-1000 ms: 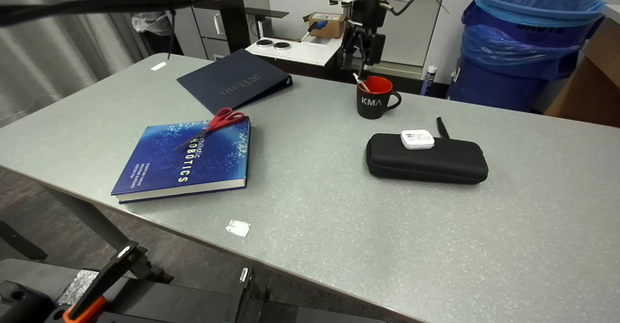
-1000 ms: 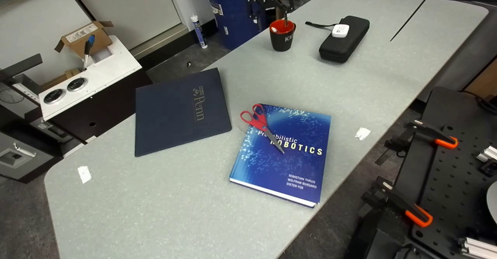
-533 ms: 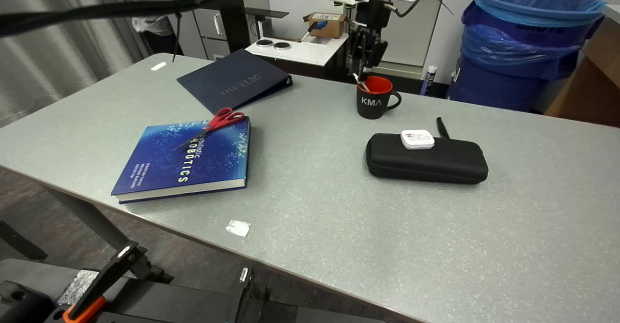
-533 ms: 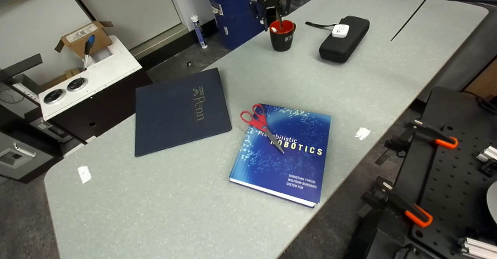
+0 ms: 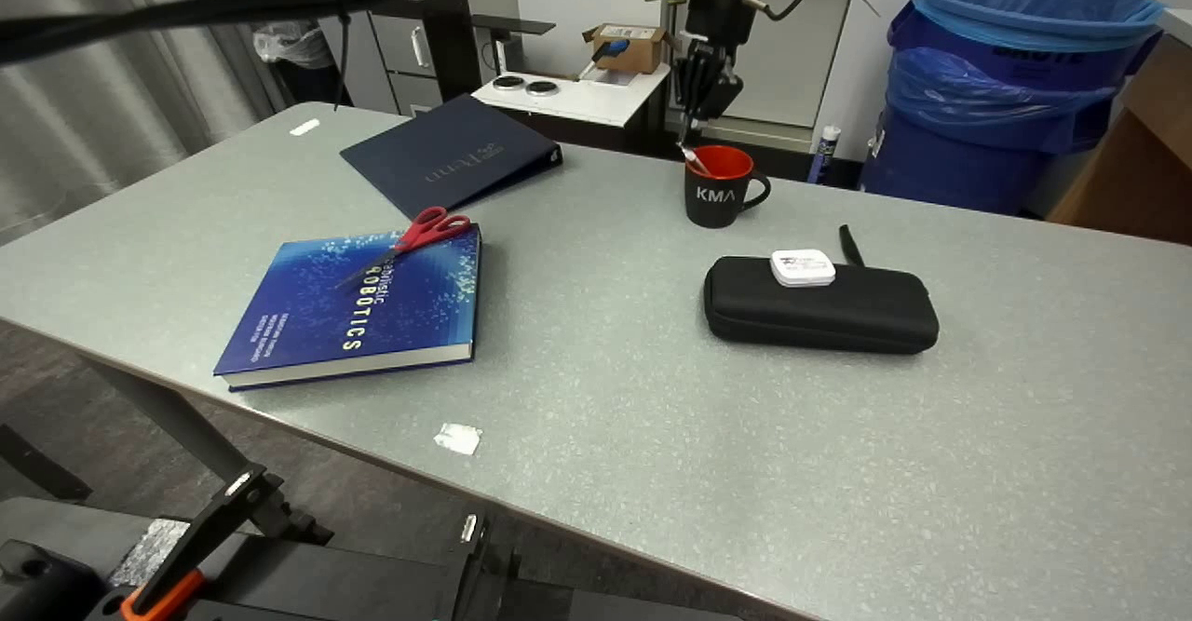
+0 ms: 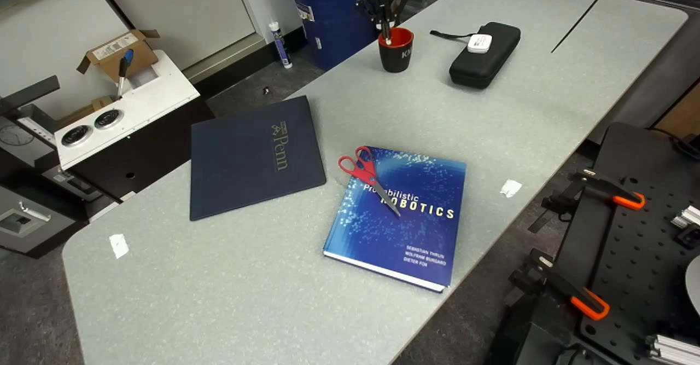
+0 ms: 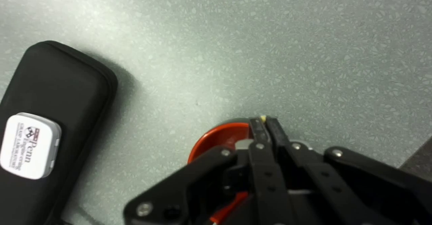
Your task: Take the pen from the mug and put it on the table
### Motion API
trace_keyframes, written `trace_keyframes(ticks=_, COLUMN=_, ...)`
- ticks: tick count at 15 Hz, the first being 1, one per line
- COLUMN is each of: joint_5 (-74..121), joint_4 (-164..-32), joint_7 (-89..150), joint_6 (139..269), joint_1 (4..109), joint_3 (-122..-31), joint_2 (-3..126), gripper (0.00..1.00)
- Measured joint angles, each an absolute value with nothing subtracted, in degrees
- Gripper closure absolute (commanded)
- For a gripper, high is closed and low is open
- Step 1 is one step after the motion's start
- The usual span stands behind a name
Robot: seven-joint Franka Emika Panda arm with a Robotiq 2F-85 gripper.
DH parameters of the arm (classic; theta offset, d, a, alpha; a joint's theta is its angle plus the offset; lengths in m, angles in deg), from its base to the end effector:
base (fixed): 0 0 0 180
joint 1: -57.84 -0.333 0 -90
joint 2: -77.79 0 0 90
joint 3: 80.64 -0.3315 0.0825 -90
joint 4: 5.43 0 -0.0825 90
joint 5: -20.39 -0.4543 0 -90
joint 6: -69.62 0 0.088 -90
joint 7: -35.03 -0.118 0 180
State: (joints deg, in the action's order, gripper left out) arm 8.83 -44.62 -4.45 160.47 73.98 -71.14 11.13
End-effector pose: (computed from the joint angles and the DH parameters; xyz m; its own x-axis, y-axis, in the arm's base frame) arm 0.8030 -0.2859 0.2115 0.4425 -0.8692 -0.2205 -0.8706 -0.4753 0.1268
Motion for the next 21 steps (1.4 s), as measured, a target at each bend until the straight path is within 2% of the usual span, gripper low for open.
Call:
trace_keyframes(ticks=5, joint_5=9.0, joint_4=-44.5, joint_7=-2.3, joint_6=158.7, joint_1=74.3, joint_3=-71.0, joint_2=13.3, gripper=1.00)
trace_keyframes(ticks=10, joint_5=10.0, joint_4=-46.5, joint_7=3.7, joint_6=158.6, joint_1=74.0, joint_3=-70.8, joint_2=20.8, gripper=1.00)
trace_keyframes(ticks=17, joint_5=14.7, joint_4=-59.6, joint_7=14.9, joint_6=155.8, joint_1=68.5, joint_3=-71.0, joint_2=32.5, gripper=1.00)
trace_keyframes(ticks=21, joint_5=18.4, joint_4=-63.7, joint_7=15.9, joint_6=148.3, joint_1=66.4, joint_3=-71.0, joint_2=32.5, gripper=1.00)
